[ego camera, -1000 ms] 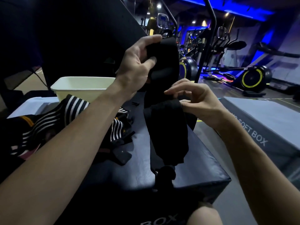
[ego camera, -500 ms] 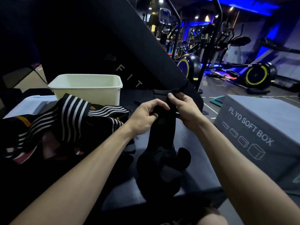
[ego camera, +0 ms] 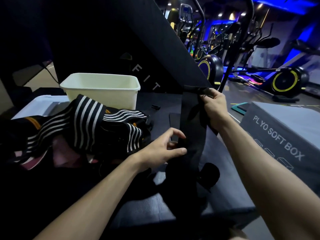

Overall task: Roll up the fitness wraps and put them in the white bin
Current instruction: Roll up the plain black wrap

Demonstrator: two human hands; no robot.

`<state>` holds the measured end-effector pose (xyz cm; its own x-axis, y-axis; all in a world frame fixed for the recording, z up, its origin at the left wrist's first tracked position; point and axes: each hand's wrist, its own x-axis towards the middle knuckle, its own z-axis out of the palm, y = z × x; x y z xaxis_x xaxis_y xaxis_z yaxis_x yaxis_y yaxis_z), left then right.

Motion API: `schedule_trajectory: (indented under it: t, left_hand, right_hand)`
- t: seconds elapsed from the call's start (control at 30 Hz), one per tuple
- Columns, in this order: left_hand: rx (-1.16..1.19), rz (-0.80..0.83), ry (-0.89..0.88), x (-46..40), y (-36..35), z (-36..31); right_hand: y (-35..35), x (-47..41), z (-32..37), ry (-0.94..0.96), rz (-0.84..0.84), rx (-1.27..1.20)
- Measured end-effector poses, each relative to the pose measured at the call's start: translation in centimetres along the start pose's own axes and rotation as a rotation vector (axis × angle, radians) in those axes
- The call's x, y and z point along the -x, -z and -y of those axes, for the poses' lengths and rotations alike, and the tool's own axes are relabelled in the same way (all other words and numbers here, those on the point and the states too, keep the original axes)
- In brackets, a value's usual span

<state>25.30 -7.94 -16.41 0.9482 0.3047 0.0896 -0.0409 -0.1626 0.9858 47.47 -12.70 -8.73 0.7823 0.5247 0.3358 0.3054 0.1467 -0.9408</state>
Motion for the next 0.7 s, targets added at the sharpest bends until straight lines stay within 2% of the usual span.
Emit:
schedule_trajectory:
  t: [0.07,0.13,0.23,0.4,0.53,0.6,0.63,0.7]
  left_hand:
    - [-0.003,0.031,0.002,-0.5,-0.1,0.1]
    - [-0.059,-0.013,0.033,-1.0,0.0,0.3]
    - [0.045,-0.023,0.128,-1.5,0.5,1.2]
    - [0.1,-0.107,0.147,-1.8,0.8,2.5]
    - [0.005,-0.182,0.143,-2.2,0.5,3.2]
    - [0.041,-0.209,0.177,-2.3,0.2,3.0]
    - [0.059,-0.215,0.192,-2.3,0.1,2.9]
    - [0.051,-0.217,0.211,-2.1,-0.1,2.3]
  right_hand:
    - [0.4,-0.8,-1.6,-0.058,-0.047,0.085]
    - [0.7,-1.1,-3.0,-0.134,-0.042,0.12]
    - [0.8,-1.6,-4.6,-0.23,-0.043,0.166]
    - [0.6,-2.5,-6.1,-0.282,-0.043,0.157]
    - [-0.6,-3.0,-5.6,-0.328,-0.097,0.047]
    - [-1.4,-2.6,-4.8,-0.41,0.02,-0.088]
    - [-1.6,-2.3,-4.5,-0.462,0.142,-0.078]
    - [-1.7,-1.7,-4.2,-0.498,0.404,0.095]
